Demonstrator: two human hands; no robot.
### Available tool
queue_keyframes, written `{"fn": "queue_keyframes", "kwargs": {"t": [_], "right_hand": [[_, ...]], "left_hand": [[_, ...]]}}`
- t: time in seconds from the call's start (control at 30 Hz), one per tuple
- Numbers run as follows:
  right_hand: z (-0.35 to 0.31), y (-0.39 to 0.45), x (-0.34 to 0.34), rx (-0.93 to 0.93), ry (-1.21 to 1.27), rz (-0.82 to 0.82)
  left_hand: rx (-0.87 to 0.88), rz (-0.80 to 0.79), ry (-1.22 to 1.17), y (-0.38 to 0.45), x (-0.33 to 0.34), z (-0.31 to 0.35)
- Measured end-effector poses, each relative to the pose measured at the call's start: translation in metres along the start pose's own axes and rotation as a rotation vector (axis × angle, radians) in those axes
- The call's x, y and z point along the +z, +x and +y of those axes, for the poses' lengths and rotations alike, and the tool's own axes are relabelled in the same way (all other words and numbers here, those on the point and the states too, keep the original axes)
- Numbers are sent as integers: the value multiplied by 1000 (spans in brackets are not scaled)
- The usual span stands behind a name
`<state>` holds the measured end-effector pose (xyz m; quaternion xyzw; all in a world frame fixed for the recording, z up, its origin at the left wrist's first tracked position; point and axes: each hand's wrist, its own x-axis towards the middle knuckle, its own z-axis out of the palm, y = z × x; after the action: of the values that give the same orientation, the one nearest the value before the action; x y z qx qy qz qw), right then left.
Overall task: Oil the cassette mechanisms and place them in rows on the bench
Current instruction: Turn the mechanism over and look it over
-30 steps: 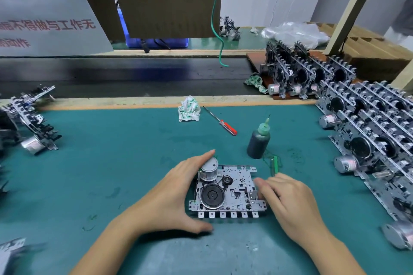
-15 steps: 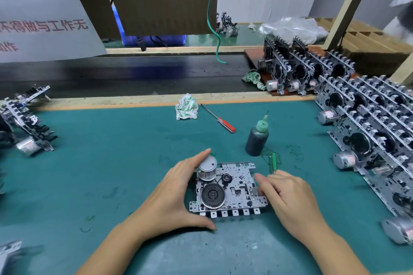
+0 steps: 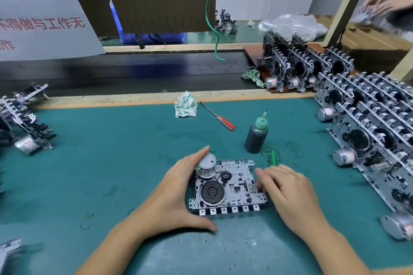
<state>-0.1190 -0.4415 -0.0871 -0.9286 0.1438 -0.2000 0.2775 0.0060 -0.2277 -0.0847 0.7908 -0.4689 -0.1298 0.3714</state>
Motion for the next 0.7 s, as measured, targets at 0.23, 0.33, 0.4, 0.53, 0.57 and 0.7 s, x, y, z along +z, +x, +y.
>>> {"fn": "queue_keyframes", "kwargs": {"t": [0.23, 0.33, 0.4, 0.53, 0.57, 0.7], "right_hand": [[-3, 1, -2, 17, 29, 13], [-2, 1, -2, 14, 39, 12], [-2, 0, -1, 9, 44, 11], [-7, 1, -3, 13, 87, 50], [-8, 1, -5, -13, 100, 52], [-15, 8, -14, -180, 43, -235]], "left_hand": [[79, 41, 64, 0, -1, 4], [111, 58, 77, 1, 0, 5], [126, 58, 77, 1, 1, 5], [113, 51, 45, 0, 1, 3], [102, 52, 34, 0, 1, 2], [92, 51, 9, 0, 3, -1]]}}
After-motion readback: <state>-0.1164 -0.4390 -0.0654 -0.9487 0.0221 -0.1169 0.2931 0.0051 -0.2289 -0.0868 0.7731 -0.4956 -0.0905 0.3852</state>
